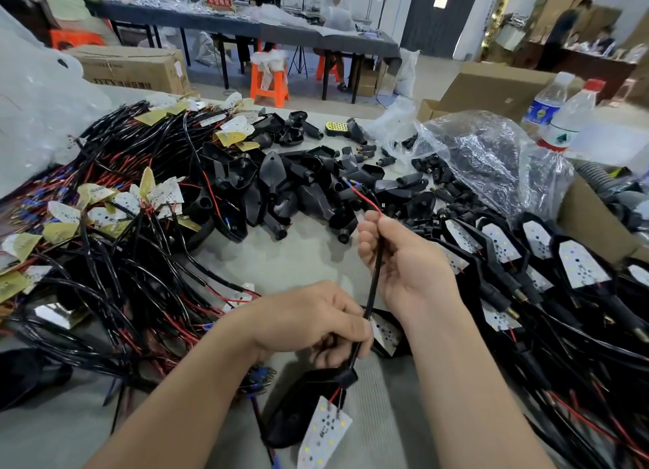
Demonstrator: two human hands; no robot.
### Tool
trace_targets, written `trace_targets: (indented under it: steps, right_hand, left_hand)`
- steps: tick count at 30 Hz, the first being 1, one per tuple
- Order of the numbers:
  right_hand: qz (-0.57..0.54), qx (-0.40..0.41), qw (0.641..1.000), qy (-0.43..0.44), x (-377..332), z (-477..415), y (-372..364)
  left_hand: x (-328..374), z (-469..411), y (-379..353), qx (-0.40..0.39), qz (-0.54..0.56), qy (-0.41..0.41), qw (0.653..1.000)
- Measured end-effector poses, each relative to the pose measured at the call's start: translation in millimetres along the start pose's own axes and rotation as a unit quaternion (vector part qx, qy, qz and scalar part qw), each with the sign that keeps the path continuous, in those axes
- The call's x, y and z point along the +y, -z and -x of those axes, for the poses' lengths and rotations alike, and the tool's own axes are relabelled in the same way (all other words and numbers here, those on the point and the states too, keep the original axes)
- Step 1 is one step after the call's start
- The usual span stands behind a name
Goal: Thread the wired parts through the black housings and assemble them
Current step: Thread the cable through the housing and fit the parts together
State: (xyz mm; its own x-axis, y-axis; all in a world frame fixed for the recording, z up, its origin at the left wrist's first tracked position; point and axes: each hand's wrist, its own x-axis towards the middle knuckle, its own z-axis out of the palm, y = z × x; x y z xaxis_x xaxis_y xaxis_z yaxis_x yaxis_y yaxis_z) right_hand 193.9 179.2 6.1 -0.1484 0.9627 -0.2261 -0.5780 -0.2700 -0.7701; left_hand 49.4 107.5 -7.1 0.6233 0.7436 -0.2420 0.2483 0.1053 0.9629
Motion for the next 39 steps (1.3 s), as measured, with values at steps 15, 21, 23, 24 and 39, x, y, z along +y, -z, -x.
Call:
trace_targets:
  steps: [15, 21, 23, 24, 39]
  right_hand:
    - [0.136, 0.032, 0.984, 0.107, 7, -9, -7]
    - [0.301, -0.076, 0.947, 0.085, 28, 7, -19]
    - [0.339, -0.105, 0.932, 0.072, 32, 11, -21]
    - [0.354, -0.116, 0.926, 0.067, 33, 12, -21]
    - [0.329, -0.061, 0.937, 0.103, 43, 18, -23]
  left_hand:
    - [-16, 0, 28, 0.297, 0.053, -0.021, 0.953]
    - [-12, -10, 27, 0.453, 0.152, -0.077, 0.875]
    - [-12, -9, 28, 0.455, 0.182, -0.085, 0.868]
    - [-12, -8, 29, 0.454, 0.188, -0.089, 0.866]
    - [-7, -9, 19, 0.566, 0.121, -0.157, 0.8]
